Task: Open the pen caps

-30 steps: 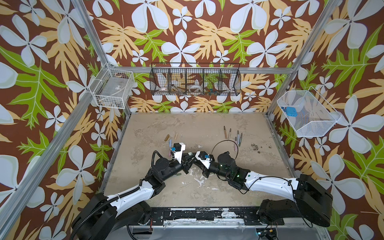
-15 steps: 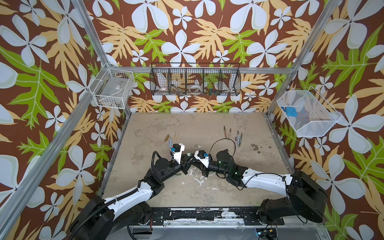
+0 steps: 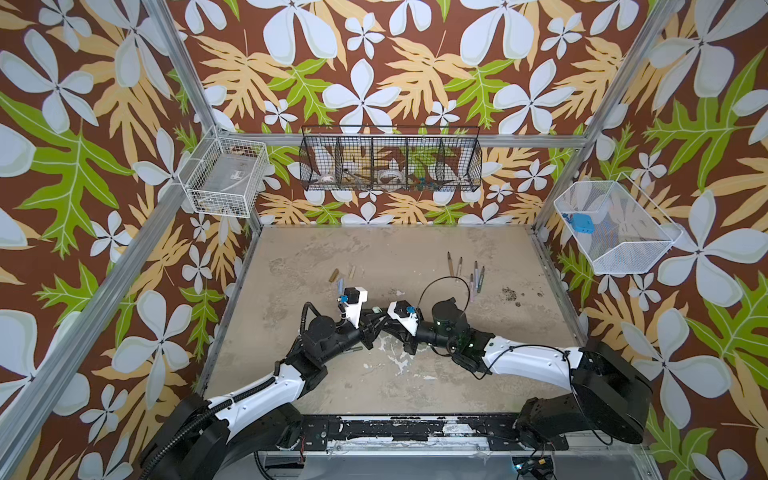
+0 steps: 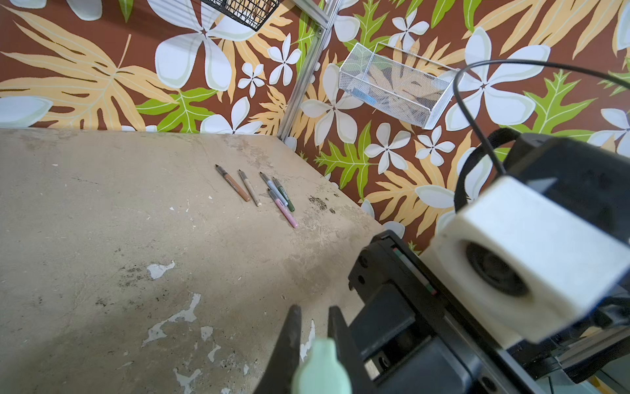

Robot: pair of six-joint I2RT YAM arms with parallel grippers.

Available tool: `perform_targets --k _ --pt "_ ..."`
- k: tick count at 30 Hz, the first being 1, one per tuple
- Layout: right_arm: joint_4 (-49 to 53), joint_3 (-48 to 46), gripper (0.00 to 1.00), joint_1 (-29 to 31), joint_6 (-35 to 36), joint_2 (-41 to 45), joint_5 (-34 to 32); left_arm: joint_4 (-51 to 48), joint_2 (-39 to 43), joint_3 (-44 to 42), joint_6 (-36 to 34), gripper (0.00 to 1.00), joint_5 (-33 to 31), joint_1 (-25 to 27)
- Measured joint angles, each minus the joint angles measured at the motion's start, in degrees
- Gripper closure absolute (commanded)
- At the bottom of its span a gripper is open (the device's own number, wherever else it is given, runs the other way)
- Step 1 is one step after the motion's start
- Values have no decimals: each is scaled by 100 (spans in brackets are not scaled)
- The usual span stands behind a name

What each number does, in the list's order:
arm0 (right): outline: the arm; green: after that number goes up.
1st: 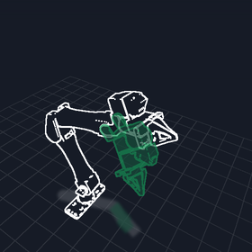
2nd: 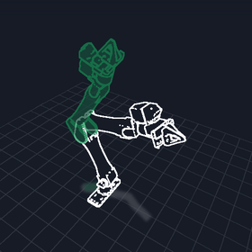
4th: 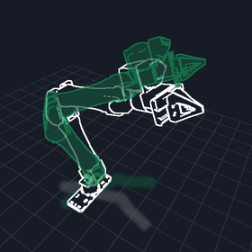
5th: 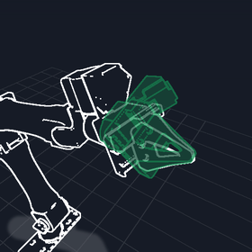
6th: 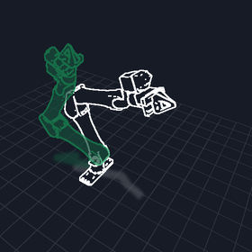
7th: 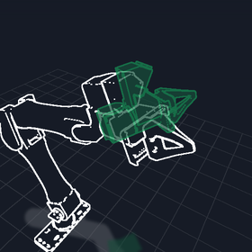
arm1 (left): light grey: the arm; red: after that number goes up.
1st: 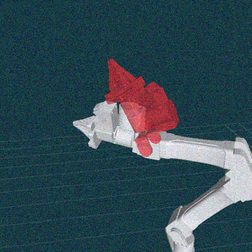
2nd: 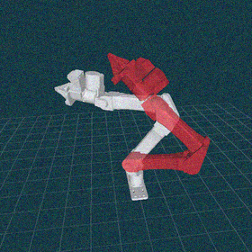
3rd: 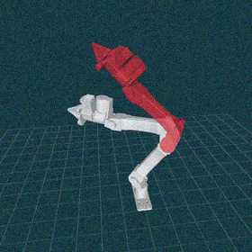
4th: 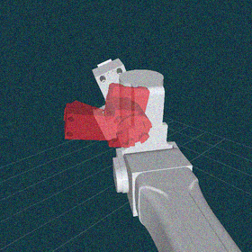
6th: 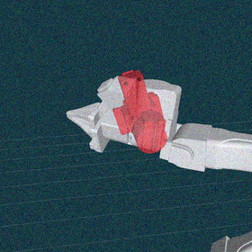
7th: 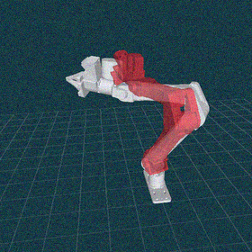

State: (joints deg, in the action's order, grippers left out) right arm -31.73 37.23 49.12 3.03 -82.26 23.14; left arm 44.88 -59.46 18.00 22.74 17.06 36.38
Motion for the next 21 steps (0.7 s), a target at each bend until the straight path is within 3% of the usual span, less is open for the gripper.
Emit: perform_targets --k 6,14,21 --pt "-7 9 100 -186 -17 -52 573 76 22 -39 15 100 136 -7" --pt "946 -39 100 -376 17 -201 1119 1113 85 -39 120 100 282 -44" --pt "1025 -149 100 -446 -4 9 1108 1163 74 -11 129 100 372 -48"
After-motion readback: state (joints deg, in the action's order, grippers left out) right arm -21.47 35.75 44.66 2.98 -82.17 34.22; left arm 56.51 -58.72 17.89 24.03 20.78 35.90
